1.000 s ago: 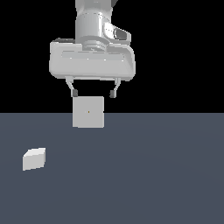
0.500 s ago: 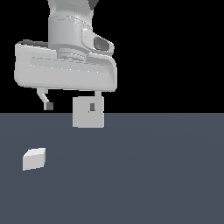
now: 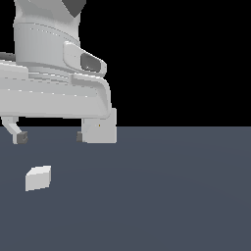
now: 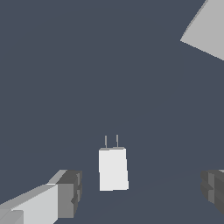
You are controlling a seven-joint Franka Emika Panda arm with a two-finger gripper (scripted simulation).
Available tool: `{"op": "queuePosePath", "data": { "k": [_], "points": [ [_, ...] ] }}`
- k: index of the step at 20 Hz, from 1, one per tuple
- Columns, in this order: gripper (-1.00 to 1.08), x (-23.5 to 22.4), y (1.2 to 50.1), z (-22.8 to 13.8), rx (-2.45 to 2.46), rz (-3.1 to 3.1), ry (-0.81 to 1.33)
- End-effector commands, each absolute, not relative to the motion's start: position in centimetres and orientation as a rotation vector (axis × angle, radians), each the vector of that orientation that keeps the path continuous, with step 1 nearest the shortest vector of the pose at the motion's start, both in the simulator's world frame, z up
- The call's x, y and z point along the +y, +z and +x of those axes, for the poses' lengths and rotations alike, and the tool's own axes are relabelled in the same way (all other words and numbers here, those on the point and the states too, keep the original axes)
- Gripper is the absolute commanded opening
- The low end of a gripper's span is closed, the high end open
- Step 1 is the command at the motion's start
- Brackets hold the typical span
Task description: Plug the charger into the wall socket.
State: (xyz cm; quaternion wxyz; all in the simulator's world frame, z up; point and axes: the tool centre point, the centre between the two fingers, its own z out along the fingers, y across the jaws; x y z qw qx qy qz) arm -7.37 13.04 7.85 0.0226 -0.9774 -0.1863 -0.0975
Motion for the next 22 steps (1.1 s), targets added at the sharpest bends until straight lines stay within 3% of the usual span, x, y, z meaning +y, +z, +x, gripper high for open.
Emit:
{"op": "queuePosePath", "data": {
  "k": [1,22],
  "points": [
    [1.0,13.7,7.3,-7.8,-0.612,-3.015,-0.325],
    [1.0,14.7,5.5,-8.5,-0.666,-2.996,-0.357]
  ]
}}
